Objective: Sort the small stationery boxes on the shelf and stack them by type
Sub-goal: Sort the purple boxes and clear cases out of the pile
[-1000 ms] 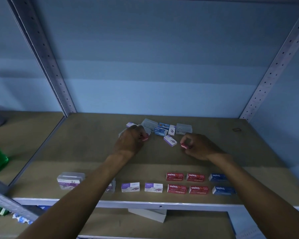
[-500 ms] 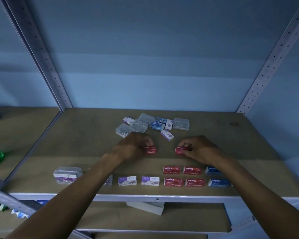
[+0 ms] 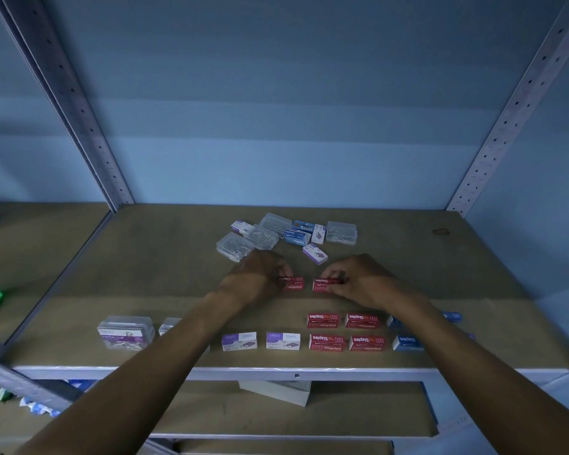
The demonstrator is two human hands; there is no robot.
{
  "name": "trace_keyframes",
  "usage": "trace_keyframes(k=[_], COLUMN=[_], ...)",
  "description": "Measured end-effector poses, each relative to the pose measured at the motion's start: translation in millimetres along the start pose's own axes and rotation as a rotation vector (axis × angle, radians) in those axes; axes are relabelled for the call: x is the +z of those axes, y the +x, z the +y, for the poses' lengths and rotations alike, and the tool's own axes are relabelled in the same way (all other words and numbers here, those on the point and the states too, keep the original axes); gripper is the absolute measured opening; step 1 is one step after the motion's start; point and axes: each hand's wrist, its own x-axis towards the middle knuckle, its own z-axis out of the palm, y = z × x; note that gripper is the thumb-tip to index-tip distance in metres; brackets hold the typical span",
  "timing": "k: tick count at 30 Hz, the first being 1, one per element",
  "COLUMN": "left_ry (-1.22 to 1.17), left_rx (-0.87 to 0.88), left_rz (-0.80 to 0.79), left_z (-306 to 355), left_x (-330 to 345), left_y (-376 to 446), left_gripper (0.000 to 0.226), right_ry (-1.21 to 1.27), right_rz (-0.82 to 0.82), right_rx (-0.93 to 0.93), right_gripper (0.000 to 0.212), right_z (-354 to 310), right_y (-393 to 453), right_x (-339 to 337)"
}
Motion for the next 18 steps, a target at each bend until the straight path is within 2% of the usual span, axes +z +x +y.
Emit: trace_keyframes(k=[9,18], left_ry=[0.062,0.014], left_rx=[-0.01,-0.005], left_rz=[0.01,-0.022], left_z=[8.8,10.0], left_x=[5.6,0.0], left_y=[4.8,5.8], left_gripper=[0.014,0.016], right_ry=[-0.078,-0.076], right_rz=[-0.003,0.017], right_rx=[-0.029,-0.032], right_gripper=[0.021,0.021], right_z=[-6.2,-6.5], right_y=[4.5,3.3], right_x=[6.2,0.6])
